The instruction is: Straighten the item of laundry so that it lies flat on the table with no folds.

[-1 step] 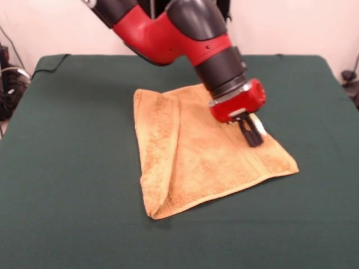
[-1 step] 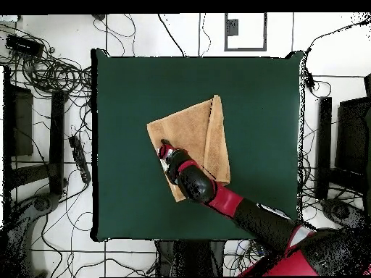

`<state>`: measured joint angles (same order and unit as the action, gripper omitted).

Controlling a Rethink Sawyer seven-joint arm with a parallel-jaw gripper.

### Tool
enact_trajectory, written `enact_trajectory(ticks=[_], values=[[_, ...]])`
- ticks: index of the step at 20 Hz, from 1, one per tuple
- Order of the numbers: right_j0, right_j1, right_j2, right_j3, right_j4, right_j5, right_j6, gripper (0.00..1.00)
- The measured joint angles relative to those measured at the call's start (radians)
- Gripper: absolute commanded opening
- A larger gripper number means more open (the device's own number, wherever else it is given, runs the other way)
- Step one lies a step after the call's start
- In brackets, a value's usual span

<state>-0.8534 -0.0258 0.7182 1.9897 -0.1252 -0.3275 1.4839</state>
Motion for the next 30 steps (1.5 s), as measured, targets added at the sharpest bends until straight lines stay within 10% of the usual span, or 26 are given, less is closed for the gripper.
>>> enact_trajectory(ticks=[18, 30], values=[[0.013, 0.132, 0.125, 0.012, 0.011, 0.018, 0.0, 0.0], [0.162, -0.327, -0.237, 0.129, 0.166, 0.264, 0.0, 0.0]])
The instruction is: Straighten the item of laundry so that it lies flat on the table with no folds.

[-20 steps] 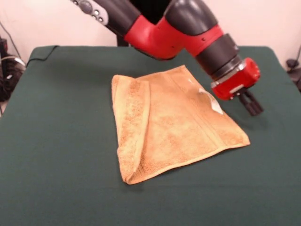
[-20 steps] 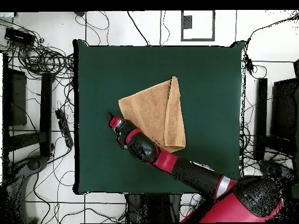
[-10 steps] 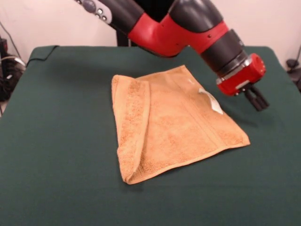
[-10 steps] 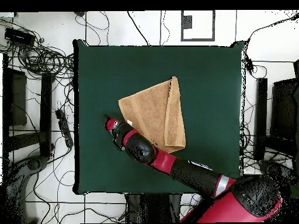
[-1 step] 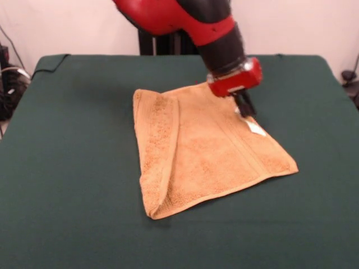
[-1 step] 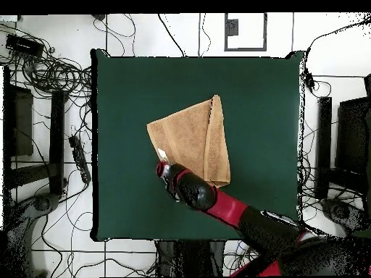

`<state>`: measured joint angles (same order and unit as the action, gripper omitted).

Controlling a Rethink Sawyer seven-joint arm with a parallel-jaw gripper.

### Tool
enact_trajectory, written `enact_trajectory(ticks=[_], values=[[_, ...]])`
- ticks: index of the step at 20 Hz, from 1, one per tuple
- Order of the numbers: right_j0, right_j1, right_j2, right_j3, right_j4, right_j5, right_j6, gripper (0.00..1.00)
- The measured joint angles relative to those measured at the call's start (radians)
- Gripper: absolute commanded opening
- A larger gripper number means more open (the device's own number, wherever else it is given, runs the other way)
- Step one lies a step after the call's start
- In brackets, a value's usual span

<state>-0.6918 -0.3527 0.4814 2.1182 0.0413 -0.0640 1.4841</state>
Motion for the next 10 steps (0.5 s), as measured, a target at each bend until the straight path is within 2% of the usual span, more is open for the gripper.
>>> enact_trajectory(ticks=[3, 5, 10], values=[[0.032, -0.1, -0.087, 0.012, 0.012, 0.106, 0.0, 0.0], [0.062, -0.203, -0.171, 0.019, 0.019, 0.238, 0.0, 0.0], [0.087, -0.324, -0.253, 0.023, 0.024, 0.416, 0.0, 0.0]])
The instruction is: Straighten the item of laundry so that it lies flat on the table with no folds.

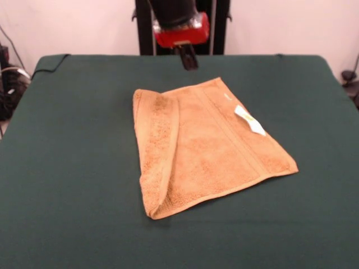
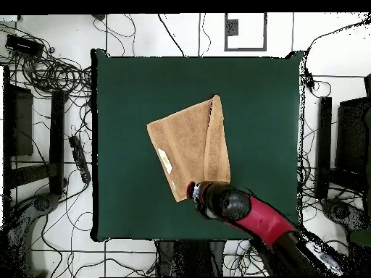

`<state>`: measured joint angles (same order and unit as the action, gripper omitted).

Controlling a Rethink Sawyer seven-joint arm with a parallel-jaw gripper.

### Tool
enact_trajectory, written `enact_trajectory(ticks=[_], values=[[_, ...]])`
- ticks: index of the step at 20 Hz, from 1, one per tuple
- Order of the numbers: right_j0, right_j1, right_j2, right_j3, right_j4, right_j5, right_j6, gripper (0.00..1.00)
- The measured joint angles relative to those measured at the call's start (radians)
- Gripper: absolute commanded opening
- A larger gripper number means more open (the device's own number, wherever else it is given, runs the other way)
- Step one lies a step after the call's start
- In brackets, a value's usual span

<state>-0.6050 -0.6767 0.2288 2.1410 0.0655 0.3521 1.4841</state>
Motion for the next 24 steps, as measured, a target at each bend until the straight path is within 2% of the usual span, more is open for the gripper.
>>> enact_trajectory(ticks=[5, 9, 13, 17, 22, 24], values=[[0.005, -0.142, -0.073, 0.001, 0.001, 0.22, 0.0, 0.0], [-0.001, -0.202, -0.107, -0.001, 0.0, 0.284, 0.0, 0.0], [-0.023, -0.216, -0.117, -0.019, -0.006, 0.281, 0.0, 0.0], [-0.073, -0.187, -0.116, -0.075, -0.033, 0.239, 0.0, 0.0], [-0.116, -0.134, -0.115, -0.169, -0.115, 0.156, 0.0, 0.0], [-0.134, -0.109, -0.112, -0.222, -0.178, 0.107, 0.0, 0.0]])
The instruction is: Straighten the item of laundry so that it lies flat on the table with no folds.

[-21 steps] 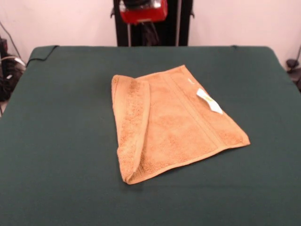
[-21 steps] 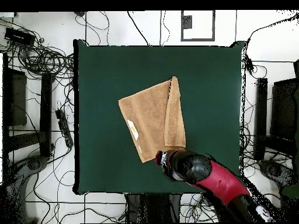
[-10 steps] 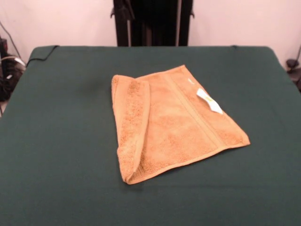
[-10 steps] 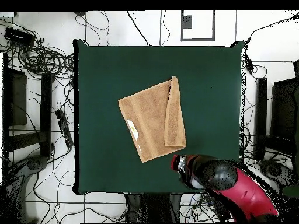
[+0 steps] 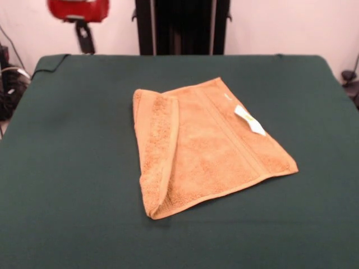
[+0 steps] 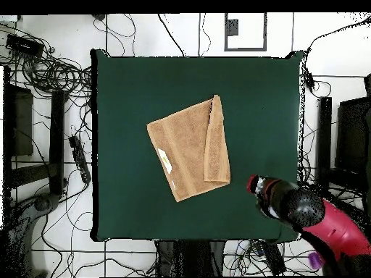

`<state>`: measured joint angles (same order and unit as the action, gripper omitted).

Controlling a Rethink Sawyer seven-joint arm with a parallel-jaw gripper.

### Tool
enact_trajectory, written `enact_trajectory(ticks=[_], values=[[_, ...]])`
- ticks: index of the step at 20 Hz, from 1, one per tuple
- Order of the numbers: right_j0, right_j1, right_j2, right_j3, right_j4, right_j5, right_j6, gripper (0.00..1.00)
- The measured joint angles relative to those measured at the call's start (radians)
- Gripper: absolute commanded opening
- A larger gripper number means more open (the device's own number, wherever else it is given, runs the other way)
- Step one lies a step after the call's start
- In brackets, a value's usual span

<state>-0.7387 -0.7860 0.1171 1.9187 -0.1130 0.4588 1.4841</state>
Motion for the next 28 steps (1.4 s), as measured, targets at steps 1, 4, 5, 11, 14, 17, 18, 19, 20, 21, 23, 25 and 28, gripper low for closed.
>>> enact_trajectory(ticks=[1, 4, 5, 11, 14, 17, 18, 19, 20, 21, 23, 25, 28], values=[[-0.003, 0.006, 0.001, -0.014, -0.018, -0.011, 0.0, 0.0], [-0.02, 0.033, 0.014, -0.09, -0.113, -0.046, 0.0, 0.0], [-0.024, 0.037, 0.018, -0.106, -0.132, -0.049, 0.0, 0.0], [-0.06, 0.062, 0.064, -0.215, -0.244, -0.048, 0.0, 0.0], [-0.066, 0.067, 0.083, -0.251, -0.29, -0.048, 0.0, 0.0], [-0.067, 0.067, 0.099, -0.272, -0.329, -0.048, 0.0, 0.0], [-0.067, 0.067, 0.103, -0.275, -0.336, -0.048, 0.0, 0.0], [-0.066, 0.067, 0.107, -0.277, -0.344, -0.048, 0.0, 0.0], [-0.067, 0.067, 0.112, -0.278, -0.349, -0.048, 0.0, 0.0], [-0.067, 0.067, 0.117, -0.279, -0.355, -0.048, 0.0, 0.0], [-0.066, 0.067, 0.127, -0.279, -0.363, -0.048, 0.0, 0.0], [-0.066, 0.068, 0.133, -0.279, -0.364, -0.048, 0.0, 0.0], [-0.063, 0.07, 0.14, -0.279, -0.365, -0.048, 0.0, 0.0]])
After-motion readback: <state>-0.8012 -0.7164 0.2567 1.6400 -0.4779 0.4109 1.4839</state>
